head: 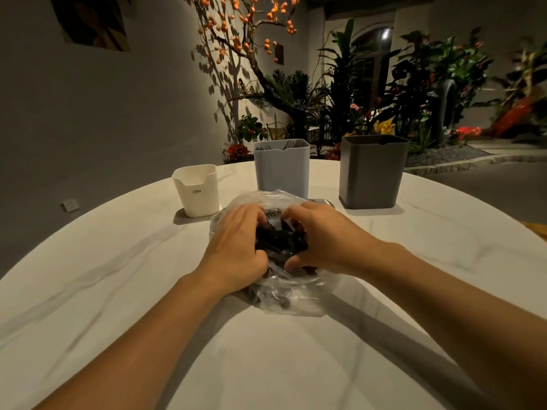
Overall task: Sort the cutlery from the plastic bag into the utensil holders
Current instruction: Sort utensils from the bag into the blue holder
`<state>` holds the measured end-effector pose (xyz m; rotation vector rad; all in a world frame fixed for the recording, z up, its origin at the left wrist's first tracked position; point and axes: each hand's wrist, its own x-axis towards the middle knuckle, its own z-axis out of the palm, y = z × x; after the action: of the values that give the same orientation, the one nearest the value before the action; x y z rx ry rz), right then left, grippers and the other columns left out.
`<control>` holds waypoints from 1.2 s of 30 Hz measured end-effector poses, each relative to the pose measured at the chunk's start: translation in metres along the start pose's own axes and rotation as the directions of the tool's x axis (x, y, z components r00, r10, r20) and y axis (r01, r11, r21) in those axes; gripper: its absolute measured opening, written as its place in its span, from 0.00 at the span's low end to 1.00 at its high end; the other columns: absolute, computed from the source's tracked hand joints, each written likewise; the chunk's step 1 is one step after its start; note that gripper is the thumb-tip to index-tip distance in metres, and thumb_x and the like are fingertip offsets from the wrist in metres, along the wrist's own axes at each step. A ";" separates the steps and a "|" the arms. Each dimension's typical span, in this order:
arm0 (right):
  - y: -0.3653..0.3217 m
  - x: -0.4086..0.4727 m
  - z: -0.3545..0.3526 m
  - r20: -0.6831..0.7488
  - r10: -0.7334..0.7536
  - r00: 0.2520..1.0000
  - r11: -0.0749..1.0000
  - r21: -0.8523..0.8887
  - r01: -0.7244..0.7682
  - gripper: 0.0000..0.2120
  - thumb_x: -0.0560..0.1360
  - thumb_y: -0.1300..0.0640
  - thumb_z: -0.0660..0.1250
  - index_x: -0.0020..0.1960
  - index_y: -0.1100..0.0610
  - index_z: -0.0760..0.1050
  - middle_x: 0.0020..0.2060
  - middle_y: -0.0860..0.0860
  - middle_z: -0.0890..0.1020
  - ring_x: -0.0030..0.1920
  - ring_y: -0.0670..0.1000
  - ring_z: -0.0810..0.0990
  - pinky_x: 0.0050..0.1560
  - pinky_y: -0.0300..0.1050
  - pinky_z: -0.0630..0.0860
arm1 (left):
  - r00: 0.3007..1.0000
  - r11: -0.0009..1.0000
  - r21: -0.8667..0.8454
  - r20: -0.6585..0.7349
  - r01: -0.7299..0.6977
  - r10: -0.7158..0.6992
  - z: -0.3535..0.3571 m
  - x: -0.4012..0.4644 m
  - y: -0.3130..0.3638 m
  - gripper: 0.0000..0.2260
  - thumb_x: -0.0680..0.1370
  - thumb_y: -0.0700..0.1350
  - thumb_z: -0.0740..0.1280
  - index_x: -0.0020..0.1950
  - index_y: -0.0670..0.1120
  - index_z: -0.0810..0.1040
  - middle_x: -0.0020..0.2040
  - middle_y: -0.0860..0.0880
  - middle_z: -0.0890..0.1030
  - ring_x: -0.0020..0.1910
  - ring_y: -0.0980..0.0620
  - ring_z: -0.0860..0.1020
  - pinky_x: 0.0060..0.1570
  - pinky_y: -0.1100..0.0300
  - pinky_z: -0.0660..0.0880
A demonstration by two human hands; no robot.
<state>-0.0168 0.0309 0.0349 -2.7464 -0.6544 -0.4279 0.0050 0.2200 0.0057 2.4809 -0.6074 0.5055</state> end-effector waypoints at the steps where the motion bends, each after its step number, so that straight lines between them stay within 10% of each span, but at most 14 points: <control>1: -0.001 -0.002 0.003 -0.024 0.035 0.999 0.999 -0.014 -0.035 0.32 0.65 0.42 0.79 0.65 0.49 0.71 0.57 0.47 0.75 0.54 0.48 0.74 0.54 0.40 0.75 | 1.000 1.000 0.003 0.011 -0.005 0.005 0.003 -0.002 -0.004 0.18 0.68 0.37 0.67 0.55 0.51 0.69 0.57 0.53 0.71 0.58 0.53 0.68 0.59 0.54 0.71; 13: 0.004 -0.020 -0.010 0.010 0.151 0.989 0.971 -0.190 -0.146 0.13 0.73 0.47 0.74 0.55 0.49 0.81 0.40 0.47 0.79 0.38 0.47 0.78 0.38 0.39 0.76 | 0.996 0.997 -0.021 0.050 -0.077 0.078 0.013 -0.015 0.003 0.22 0.75 0.45 0.68 0.66 0.54 0.67 0.61 0.56 0.71 0.61 0.56 0.68 0.62 0.60 0.68; 27: -0.023 -0.035 0.002 -0.098 0.017 0.995 0.926 -0.373 -0.053 0.14 0.80 0.42 0.63 0.61 0.48 0.77 0.42 0.46 0.75 0.40 0.48 0.70 0.43 0.40 0.64 | 0.969 0.954 0.177 -0.003 -0.241 0.246 0.010 -0.020 0.008 0.18 0.77 0.44 0.70 0.68 0.49 0.77 0.64 0.53 0.77 0.65 0.52 0.71 0.69 0.52 0.68; 36: -0.036 -0.037 -0.011 0.019 0.050 0.999 0.881 -0.472 -0.035 0.16 0.81 0.46 0.63 0.65 0.52 0.75 0.45 0.49 0.75 0.43 0.49 0.74 0.53 0.44 0.76 | 0.965 0.950 0.174 -0.012 -0.257 0.264 0.009 -0.020 0.007 0.11 0.79 0.44 0.68 0.62 0.49 0.78 0.58 0.52 0.78 0.59 0.52 0.74 0.61 0.52 0.73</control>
<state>-0.0674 0.0433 0.0394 -3.2260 -0.5526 -0.6063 -0.0134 0.2159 -0.0077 2.5582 -0.9198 0.7286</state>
